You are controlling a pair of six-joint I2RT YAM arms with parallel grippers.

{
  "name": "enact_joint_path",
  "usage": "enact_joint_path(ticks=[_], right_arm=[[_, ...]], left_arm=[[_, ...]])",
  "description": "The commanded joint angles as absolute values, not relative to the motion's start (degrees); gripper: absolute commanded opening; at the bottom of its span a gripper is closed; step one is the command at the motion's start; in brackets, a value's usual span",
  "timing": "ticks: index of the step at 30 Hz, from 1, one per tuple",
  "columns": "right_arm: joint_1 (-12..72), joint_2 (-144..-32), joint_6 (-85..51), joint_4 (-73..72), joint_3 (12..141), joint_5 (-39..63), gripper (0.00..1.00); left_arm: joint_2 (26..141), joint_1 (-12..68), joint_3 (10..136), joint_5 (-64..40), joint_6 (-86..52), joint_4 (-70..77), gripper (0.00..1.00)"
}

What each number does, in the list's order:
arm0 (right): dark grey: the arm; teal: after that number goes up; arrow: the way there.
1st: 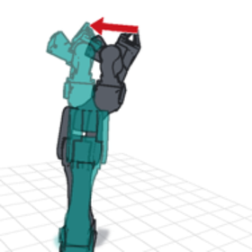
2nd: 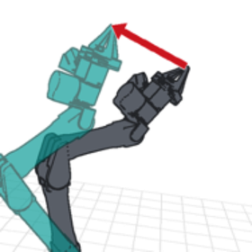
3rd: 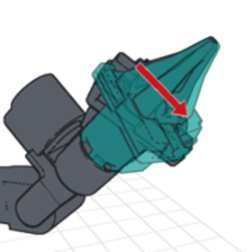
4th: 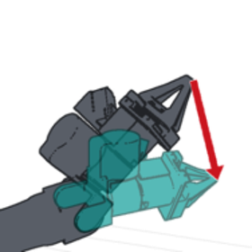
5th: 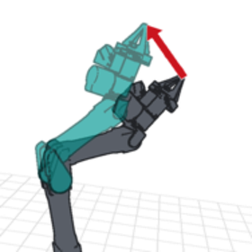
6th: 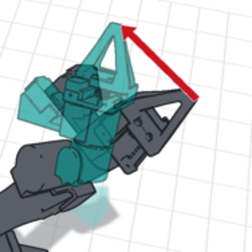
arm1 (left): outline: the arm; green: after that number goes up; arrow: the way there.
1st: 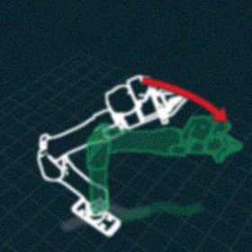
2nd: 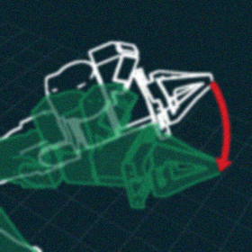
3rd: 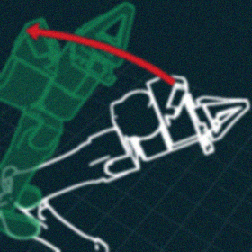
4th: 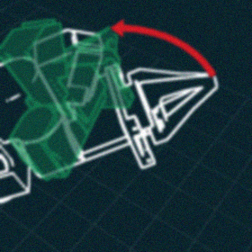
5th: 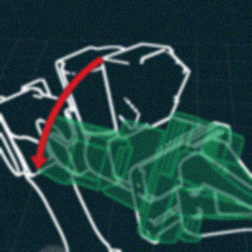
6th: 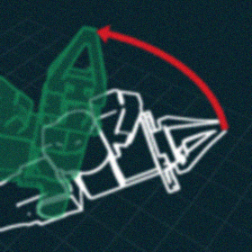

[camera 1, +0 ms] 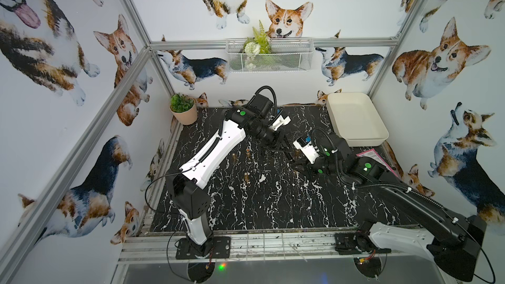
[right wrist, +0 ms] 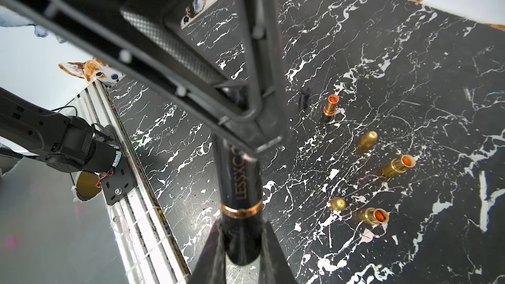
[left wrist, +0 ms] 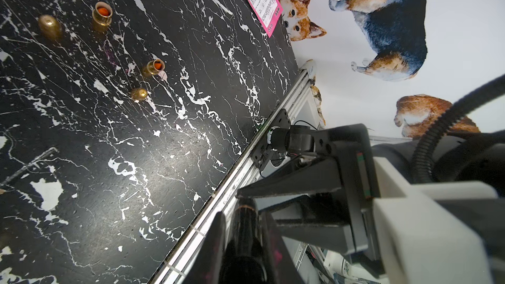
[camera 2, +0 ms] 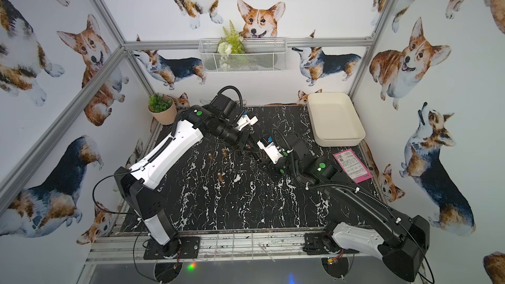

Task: Open the lipstick cap
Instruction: Open the cover of the lipstick, then place the cover at the center of the board.

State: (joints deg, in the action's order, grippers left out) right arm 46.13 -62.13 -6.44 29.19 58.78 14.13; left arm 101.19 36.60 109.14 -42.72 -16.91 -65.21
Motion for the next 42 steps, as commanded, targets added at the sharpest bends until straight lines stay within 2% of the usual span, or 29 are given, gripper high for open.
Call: enact_joint_path(ticks=[1,10,15,21,25,27,32,42], right_arm=[[46.6,-61.2,-7.6,28.4,58.1,14.5,0.01],[47.6,-60.2,-8.2,29.7,57.0,14.6,0.00],[47.5,-58.8,-8.4,29.9,56.1,13.5,0.00],[47.5,-56.9,-9.2,29.1,54.5,11.4,0.00],[47.5,-54.6,-10.1,26.9,54.0,8.2,0.00],[47.6,-53.1,-10.5,25.0,53.9,6.4,0.00],[47.6,-51.7,-10.2,23.7,54.6,2.2,0.00],[47.6,-51.0,-9.5,24.2,54.2,-1.1,0.00]], left_arm=[[101.1,35.5,108.9,-41.4,-16.5,-66.0,0.00],[101.1,33.0,109.1,-41.4,-17.1,-65.2,0.00],[99.8,30.5,108.3,-36.9,-17.8,-64.7,0.00],[97.4,27.3,104.7,-36.4,-20.6,-60.8,0.00],[96.1,28.7,100.6,-26.6,-20.1,-59.3,0.00],[95.6,31.2,96.8,-17.1,-19.7,-57.9,0.00],[96.1,37.7,88.9,-5.8,-20.4,-50.8,0.00],[98.8,41.5,77.2,4.9,-21.8,-34.7,0.00]])
